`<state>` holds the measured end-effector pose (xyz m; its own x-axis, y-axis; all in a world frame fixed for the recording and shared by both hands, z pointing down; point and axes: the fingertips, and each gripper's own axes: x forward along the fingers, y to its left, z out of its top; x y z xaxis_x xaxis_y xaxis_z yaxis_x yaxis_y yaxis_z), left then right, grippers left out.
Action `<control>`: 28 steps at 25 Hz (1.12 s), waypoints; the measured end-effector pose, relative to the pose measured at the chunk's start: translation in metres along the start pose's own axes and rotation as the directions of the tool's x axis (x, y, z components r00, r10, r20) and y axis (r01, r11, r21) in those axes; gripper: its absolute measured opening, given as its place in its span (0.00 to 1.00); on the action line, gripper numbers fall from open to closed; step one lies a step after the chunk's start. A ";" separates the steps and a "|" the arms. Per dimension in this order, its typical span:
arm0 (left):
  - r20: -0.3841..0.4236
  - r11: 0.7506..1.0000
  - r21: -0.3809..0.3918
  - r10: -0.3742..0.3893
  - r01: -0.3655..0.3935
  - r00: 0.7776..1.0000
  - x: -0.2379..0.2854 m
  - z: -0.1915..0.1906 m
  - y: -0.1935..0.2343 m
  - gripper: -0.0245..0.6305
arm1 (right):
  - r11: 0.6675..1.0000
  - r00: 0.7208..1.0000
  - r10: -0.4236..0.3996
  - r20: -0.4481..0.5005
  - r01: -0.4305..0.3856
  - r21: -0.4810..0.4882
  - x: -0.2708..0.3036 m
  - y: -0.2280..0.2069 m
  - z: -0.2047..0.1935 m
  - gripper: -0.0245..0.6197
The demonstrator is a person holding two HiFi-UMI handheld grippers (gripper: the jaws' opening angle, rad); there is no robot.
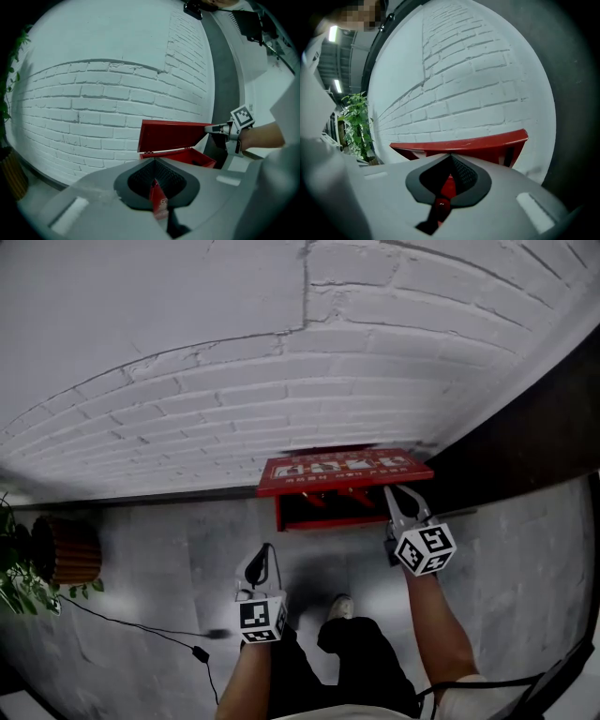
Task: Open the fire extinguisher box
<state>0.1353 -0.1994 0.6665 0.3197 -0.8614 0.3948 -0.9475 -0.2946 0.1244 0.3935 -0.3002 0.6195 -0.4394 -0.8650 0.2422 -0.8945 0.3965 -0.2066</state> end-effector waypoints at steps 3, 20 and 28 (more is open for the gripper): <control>0.003 1.000 0.002 0.002 -0.002 1.000 -0.006 0.004 0.001 0.05 | 1.000 1.000 -0.009 0.026 0.009 0.011 0.012 -0.005 0.015 0.04; 0.055 0.998 -0.042 0.041 -0.038 0.998 -0.027 0.033 0.012 0.05 | 0.999 0.996 -0.021 0.087 0.018 0.032 0.082 -0.040 0.071 0.04; 0.067 0.996 -0.053 0.075 -0.072 0.995 -0.028 0.038 0.021 0.05 | 0.998 0.997 -0.033 0.071 0.029 0.049 0.100 -0.054 0.071 0.04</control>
<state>0.1072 -0.1975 0.6233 0.2472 -0.9069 0.3413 -0.9672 -0.2094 0.1440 0.4038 -0.4300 0.5871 -0.4029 -0.8973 0.1805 -0.9018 0.3555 -0.2455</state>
